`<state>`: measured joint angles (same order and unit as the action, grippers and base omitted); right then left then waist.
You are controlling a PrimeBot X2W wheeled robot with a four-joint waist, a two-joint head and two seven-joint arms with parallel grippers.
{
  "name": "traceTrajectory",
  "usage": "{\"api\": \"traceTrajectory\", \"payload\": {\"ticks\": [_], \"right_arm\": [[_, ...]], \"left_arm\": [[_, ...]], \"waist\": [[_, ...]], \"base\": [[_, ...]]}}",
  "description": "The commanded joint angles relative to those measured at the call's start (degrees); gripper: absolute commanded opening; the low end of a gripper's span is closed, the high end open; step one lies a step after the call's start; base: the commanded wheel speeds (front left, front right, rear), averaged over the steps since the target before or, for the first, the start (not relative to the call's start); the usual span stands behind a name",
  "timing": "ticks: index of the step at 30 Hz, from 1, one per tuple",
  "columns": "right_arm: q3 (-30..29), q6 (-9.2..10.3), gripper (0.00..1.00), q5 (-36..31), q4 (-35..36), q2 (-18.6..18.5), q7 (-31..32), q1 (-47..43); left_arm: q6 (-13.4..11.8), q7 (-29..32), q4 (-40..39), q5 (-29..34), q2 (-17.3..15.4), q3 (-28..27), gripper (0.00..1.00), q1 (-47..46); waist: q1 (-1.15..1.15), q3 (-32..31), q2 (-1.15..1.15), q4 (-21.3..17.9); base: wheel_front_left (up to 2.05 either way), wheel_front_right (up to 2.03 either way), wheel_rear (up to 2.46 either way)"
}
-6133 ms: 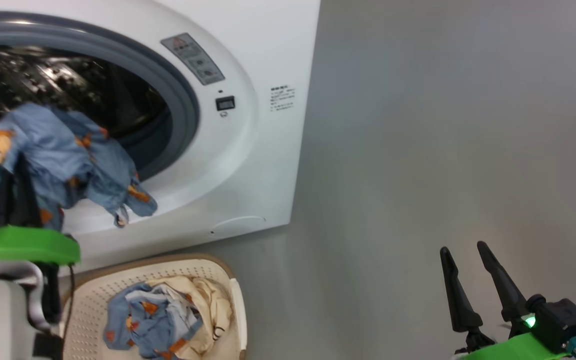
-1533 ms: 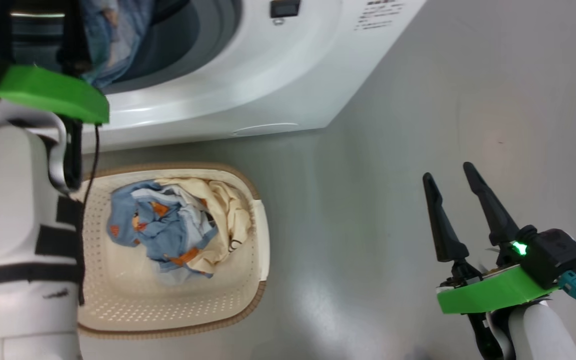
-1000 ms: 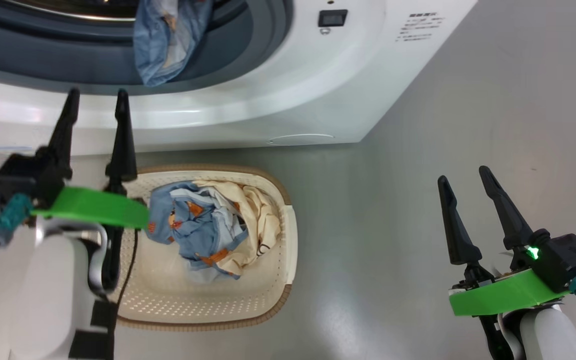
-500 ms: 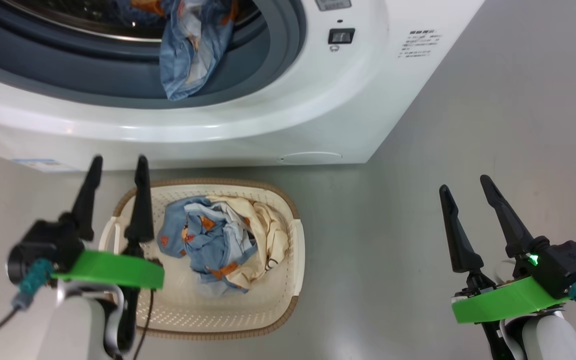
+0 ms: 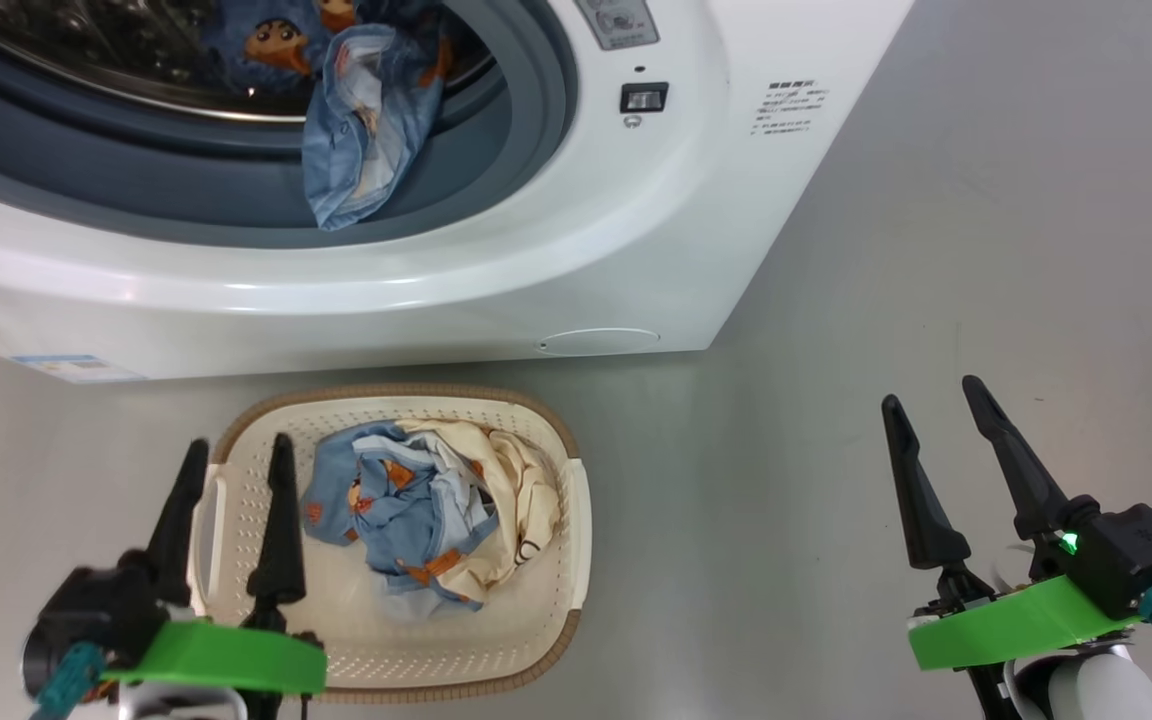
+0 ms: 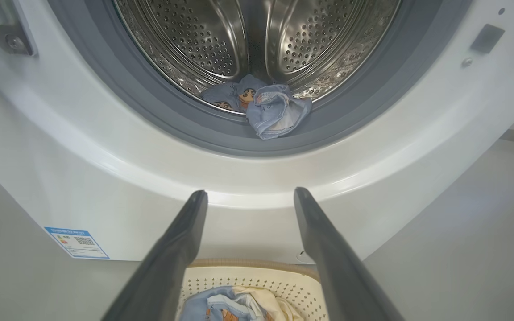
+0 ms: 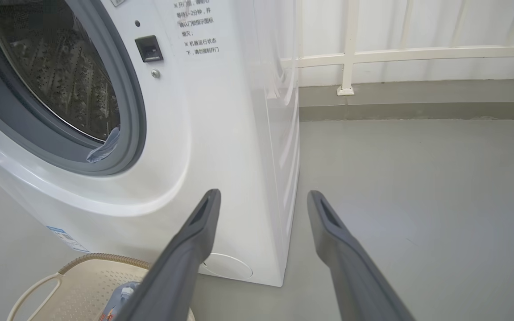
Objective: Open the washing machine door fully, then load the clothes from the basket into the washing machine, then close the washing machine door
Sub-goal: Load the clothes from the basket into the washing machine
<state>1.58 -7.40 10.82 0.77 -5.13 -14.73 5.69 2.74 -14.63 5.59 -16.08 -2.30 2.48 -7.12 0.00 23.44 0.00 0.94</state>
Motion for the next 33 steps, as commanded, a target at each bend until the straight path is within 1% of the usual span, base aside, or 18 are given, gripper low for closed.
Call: {"api": "traceTrajectory", "payload": {"ticks": [1, 9, 18, 23, 27, 33], "right_arm": [[1.20, -0.09, 1.00, 0.67, 1.45, -0.13, -0.27, -1.31], [0.76, -0.09, 1.00, 0.70, 1.56, 0.17, -0.27, -2.39], [0.66, -0.09, 1.00, 0.72, 1.86, 0.44, -0.27, -3.04], [0.89, -0.09, 1.00, 0.72, 1.80, 0.57, -0.27, -2.97], [1.06, -0.09, 1.00, 0.78, 1.73, 0.75, -0.27, -2.89], [1.49, -0.09, 1.00, 1.12, 1.61, 1.26, -0.27, -2.64]], "left_arm": [[-0.55, -0.35, -1.95, -0.13, -0.69, -2.19, 1.00, 1.11], [-1.79, -0.36, -3.88, -1.18, -0.60, -2.26, 1.00, 4.97], [-2.26, -0.37, -5.13, -0.96, -0.59, -2.19, 1.00, 7.10], [-2.60, -0.37, -5.52, -0.85, -0.58, -1.86, 1.00, 6.84], [-2.13, -0.37, -4.88, 0.13, -1.03, -1.44, 1.00, 5.62], [-1.68, 2.71, -4.94, 0.55, -3.10, -1.06, 1.00, 2.40]], "waist": [[0.00, -0.22, 0.00, -0.08], [0.00, -1.11, 0.00, -0.49], [0.00, -1.62, 0.00, -1.45], [0.00, -1.50, 0.00, -1.96], [0.00, -1.45, 0.00, -2.44], [0.00, -0.93, 0.00, -3.86]], "base": [[0.00, 0.00, 0.00], [0.00, 0.00, 0.00], [0.00, 0.00, 0.00], [0.00, 0.00, 0.00], [0.00, 0.00, 0.00], [0.00, 0.00, 0.00]]}}
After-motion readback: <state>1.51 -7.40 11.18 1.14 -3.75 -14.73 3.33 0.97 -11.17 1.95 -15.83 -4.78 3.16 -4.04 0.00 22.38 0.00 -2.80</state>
